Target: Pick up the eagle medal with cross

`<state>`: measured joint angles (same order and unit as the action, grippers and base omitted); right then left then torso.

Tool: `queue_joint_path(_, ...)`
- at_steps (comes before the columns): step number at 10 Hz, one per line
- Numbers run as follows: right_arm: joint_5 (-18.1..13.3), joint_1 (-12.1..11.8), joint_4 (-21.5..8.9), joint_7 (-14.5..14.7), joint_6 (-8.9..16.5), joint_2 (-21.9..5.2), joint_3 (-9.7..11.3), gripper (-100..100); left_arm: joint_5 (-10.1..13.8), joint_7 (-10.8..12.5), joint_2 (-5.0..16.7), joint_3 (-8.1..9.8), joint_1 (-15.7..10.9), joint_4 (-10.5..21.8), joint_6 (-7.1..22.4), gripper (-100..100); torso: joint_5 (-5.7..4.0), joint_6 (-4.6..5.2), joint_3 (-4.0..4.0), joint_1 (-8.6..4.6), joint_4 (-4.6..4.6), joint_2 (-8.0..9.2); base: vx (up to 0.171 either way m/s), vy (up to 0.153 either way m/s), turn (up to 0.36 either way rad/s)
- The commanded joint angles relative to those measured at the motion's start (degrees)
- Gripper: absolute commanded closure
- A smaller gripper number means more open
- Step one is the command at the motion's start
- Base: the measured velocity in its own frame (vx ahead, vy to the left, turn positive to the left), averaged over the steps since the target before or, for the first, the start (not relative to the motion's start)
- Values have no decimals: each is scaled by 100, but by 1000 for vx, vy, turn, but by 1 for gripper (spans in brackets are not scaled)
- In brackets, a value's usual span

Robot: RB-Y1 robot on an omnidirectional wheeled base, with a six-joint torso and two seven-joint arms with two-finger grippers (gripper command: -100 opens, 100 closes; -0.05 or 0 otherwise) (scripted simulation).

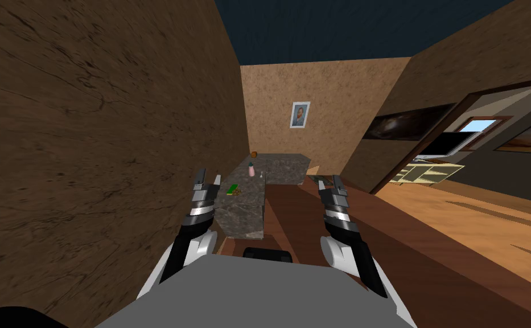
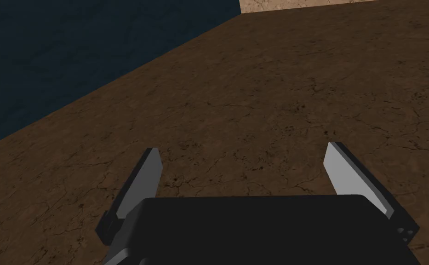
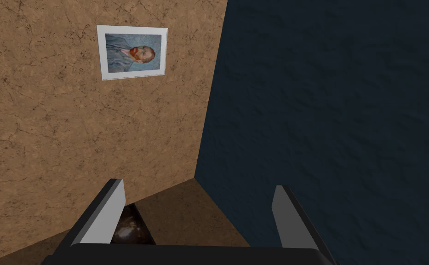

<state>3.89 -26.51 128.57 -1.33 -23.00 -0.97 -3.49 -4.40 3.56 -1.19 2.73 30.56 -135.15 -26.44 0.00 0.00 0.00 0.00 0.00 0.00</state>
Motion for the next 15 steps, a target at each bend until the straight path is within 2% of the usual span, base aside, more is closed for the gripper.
queue_joint_path(1, 0, 0, 0, 0, 0, 0, 0, 0, 9, 11, 177, 6, -66, 13, 44, -100, 0, 0, 0, 0, 0, 0, -1, -23, -48)
queue_joint_path(4, 0, 0, 0, 0, 0, 1, 1, 0, 45, 53, 602, 25, -336, 92, 256, -100, -5, 1, 3, -21, 1, 6, -18, -65, -52)
queue_joint_path(8, 0, 1, 0, 0, 0, 1, 1, 0, 140, 145, 1250, 54, -967, 403, 835, -100, -8, 1, 8, -36, 3, 14, -40, -92, -40)
queue_joint_path(9, 0, 1, 0, 0, 0, 1, 1, 0, 140, 145, 1250, 54, -973, 403, 841, -100, -8, 1, 8, -36, 3, 14, -37, -57, -4)
queue_joint_path(12, 0, 1, 0, 0, 0, 1, 1, 0, 260, 225, 1749, 75, -1528, 831, 1403, -100, -5, 0, 7, -21, 3, 13, -40, -62, -20)
queue_joint_path(13, 0, 1, 0, 0, 0, 1, 1, 0, 260, 225, 1749, 75, -1614, 881, 1508, -100, -6, 0, 8, -26, 3, 15, -38, -54, 4)
queue_joint_path(14, 0, 0, 0, 0, 0, 0, 0, 0, 312, 253, 1904, 79, -1781, 1102, 1668, -100, -5, -1, 8, -21, 3, 14, -30, -52, -2)
queue_joint_path(15, 0, 0, 0, 0, 0, 1, 1, 0, 312, 253, 1904, 79, -1841, 1102, 1773, -100, -5, 0, 6, -20, 2, 10, -15, -37, -2)
